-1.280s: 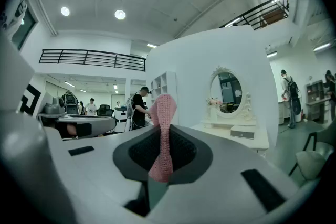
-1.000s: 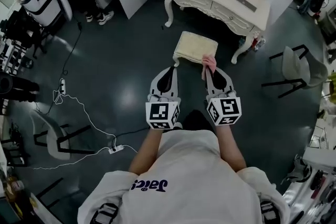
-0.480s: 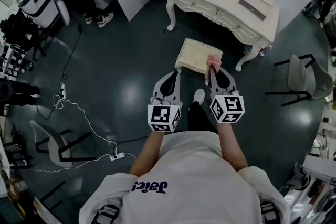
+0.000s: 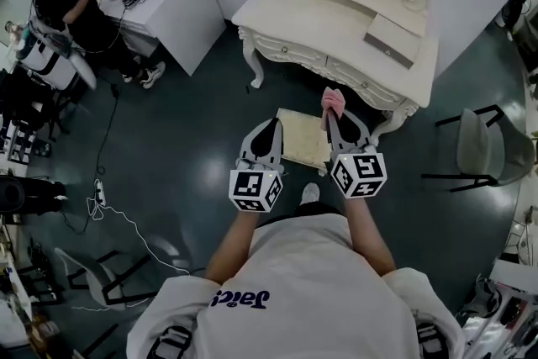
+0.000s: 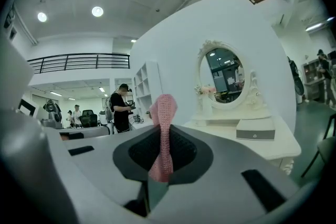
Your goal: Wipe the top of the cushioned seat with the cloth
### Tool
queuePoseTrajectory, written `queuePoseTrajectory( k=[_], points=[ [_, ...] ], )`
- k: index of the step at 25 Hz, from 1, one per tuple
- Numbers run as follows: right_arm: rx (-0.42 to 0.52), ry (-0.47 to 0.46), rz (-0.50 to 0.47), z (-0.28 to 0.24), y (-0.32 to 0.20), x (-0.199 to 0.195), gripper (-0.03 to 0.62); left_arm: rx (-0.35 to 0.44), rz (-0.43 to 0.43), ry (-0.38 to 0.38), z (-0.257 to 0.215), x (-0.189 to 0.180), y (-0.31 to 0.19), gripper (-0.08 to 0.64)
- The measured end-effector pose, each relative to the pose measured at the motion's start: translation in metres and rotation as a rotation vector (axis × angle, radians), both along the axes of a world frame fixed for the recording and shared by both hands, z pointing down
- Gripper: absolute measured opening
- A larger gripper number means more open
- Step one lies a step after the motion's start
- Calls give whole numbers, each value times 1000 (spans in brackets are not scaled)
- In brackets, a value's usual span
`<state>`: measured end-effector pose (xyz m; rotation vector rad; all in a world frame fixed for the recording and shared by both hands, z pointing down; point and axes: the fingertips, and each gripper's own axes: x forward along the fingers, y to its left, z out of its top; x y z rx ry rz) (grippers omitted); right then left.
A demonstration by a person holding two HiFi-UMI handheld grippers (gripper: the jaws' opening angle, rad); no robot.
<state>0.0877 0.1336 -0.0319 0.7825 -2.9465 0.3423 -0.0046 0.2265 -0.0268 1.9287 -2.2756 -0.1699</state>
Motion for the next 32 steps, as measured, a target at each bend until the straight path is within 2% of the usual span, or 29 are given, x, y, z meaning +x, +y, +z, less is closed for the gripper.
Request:
queuePoseTrajectory(
  k=[5, 9, 14, 20, 23, 28, 32],
  points=[
    [-111, 26, 20, 48, -48, -13, 29, -62, 41, 0, 32, -18, -67, 11],
    [-200, 85, 43, 96, -65, -26, 29, -119, 67, 1, 62, -40, -97, 11],
    [-279, 147, 121, 154, -81, -55, 29, -147, 190, 13, 105, -79, -131, 11],
    [-423, 220, 230, 243, -97, -95, 29, -248, 356, 45, 196, -126, -174, 11],
    [-512, 255, 248, 295, -96, -120, 29, -291, 396, 88, 245, -149, -187, 11],
    [-627, 324, 239, 382, -94, -156, 29, -351, 461, 138, 327, -163, -197, 11],
    [-708, 375, 209, 447, -95, -185, 29, -394, 447, 170, 383, -182, -201, 11]
  ],
)
